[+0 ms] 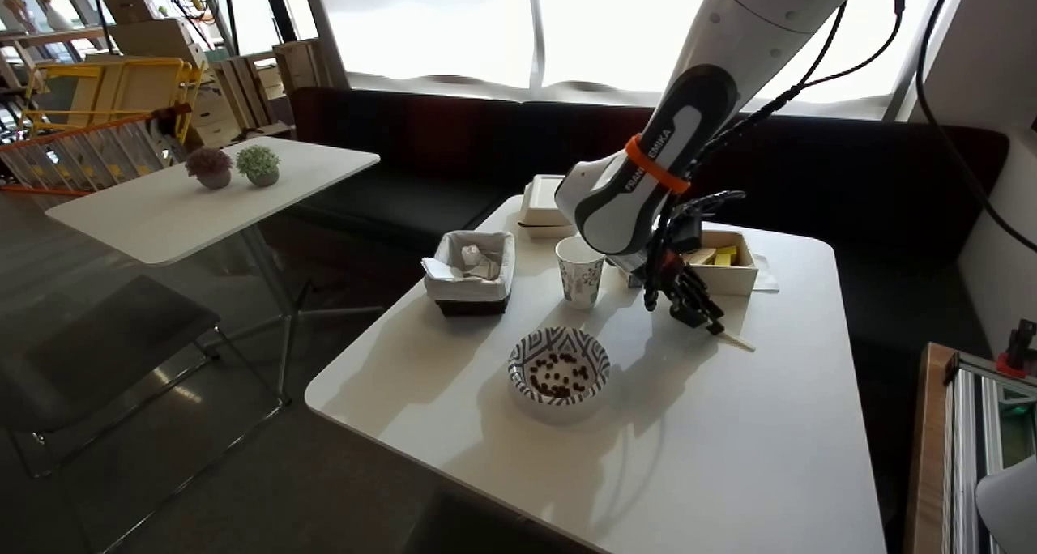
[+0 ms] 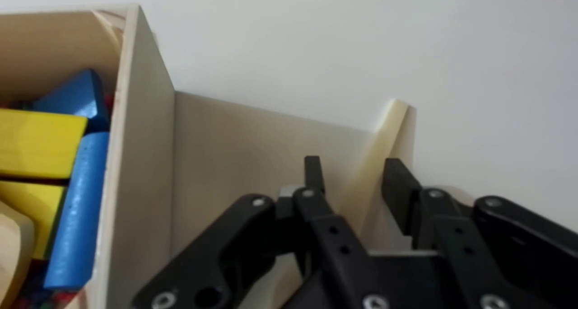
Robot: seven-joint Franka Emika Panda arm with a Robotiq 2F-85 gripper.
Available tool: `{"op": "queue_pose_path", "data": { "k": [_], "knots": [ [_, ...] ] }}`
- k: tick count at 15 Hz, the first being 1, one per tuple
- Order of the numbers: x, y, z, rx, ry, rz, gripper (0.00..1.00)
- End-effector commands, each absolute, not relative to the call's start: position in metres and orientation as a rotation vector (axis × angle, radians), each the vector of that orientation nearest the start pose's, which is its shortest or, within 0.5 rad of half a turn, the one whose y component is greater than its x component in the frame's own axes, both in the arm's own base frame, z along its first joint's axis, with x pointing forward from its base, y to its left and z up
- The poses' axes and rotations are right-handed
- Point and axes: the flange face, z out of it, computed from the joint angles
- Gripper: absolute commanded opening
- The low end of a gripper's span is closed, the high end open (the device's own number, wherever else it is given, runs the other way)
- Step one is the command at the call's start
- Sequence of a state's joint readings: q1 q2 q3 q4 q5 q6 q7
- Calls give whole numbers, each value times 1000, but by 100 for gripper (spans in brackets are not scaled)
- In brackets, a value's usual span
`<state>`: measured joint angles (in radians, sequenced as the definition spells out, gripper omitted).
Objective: Pick up the spoon from the table and put it in the bowl
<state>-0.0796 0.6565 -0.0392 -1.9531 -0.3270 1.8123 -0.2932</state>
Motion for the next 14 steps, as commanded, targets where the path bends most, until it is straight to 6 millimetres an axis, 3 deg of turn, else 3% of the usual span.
{"op": "queue_pose_path", "data": {
  "k": [1,2,4,6,10,14],
  "knots": [
    [509,-85,95,-2914,-610,1303,41],
    [508,-84,95,-2911,-615,1306,17],
    [505,-80,98,-2906,-633,1308,14],
    [503,-76,101,-2904,-662,1305,1],
    [490,-57,109,-2893,-712,1318,3],
    [464,-28,121,-2867,-785,1343,3]
  ]
}}
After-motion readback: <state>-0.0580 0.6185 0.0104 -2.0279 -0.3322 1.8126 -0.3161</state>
